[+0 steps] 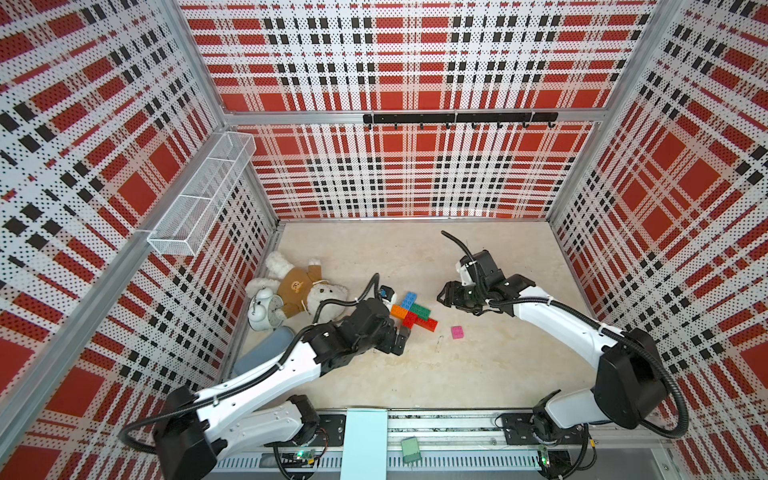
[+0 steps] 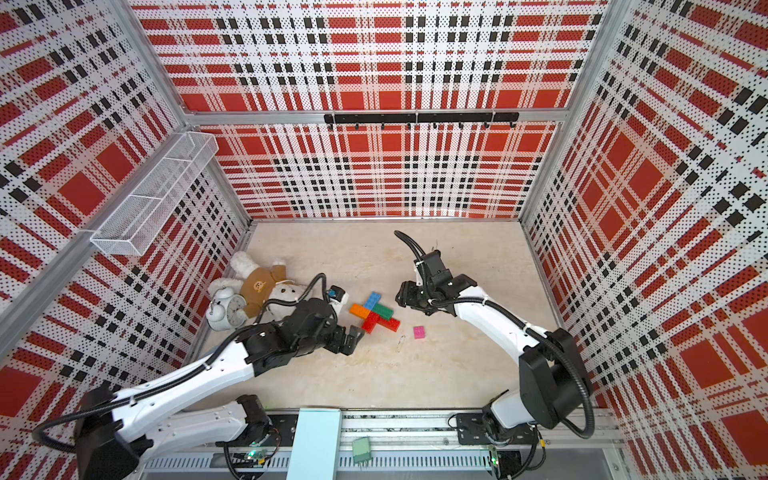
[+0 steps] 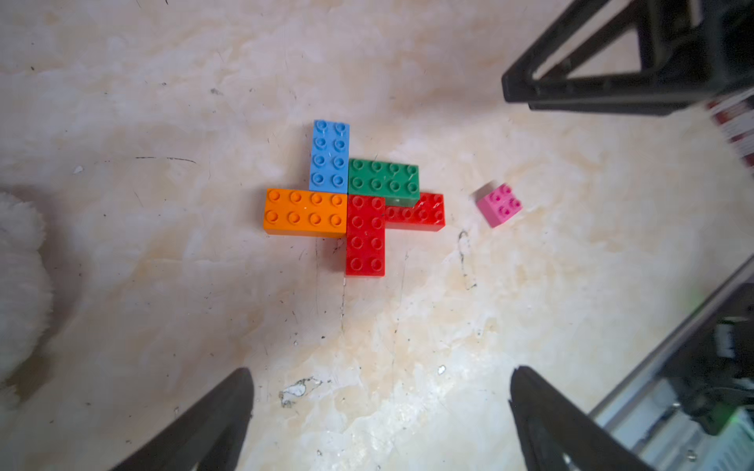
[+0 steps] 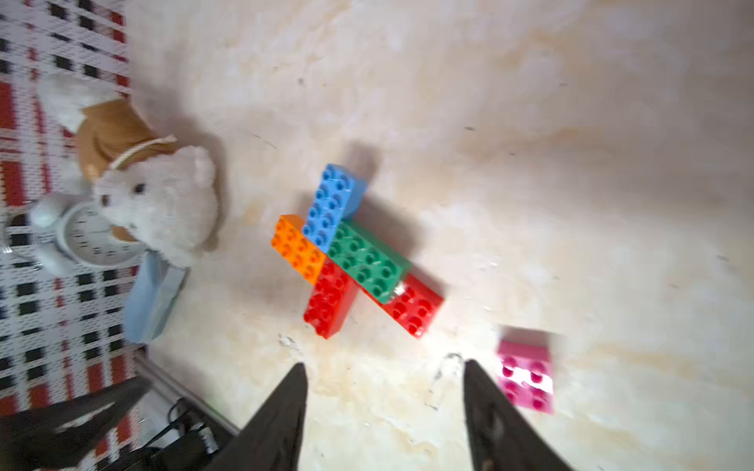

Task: Assemble a small pinwheel with lego
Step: Assemble the lego brick with the lego brick, then pick up the lego brick from the center of the board.

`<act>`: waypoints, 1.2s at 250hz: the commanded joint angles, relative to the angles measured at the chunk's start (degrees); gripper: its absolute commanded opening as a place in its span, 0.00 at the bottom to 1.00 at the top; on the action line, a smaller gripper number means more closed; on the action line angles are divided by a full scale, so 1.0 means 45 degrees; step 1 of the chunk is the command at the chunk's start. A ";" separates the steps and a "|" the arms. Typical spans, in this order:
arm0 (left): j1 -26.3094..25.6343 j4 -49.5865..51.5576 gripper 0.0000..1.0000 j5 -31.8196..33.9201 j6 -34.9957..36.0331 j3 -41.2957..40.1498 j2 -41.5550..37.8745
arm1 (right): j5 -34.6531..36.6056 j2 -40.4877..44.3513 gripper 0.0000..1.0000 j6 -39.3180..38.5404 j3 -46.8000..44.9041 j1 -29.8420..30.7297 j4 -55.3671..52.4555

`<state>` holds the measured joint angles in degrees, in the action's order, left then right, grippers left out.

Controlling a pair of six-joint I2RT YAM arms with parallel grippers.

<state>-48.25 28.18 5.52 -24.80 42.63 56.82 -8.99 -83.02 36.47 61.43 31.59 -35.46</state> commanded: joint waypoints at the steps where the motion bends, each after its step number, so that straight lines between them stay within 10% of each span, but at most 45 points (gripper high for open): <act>1: 0.0858 -0.0973 0.99 -0.1372 -0.0916 -0.0414 -0.1153 | 0.2481 -0.0246 0.67 -0.0876 -0.0126 0.0048 -0.3054; 67: 0.2837 -0.2665 0.99 -0.4066 -0.1743 -0.1299 -0.1946 | 0.2521 -0.1601 0.70 -0.0709 -0.0558 0.0315 -0.1966; 300: 0.3578 -0.2746 1.00 -0.4346 -0.1695 -0.1299 -0.1386 | 0.2585 -0.3310 0.44 -0.0319 -0.0015 0.1159 -0.1806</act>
<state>-32.84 17.15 -13.30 -31.73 37.19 50.41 0.78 -99.09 34.11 59.70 35.79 -42.06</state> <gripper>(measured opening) 0.995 0.425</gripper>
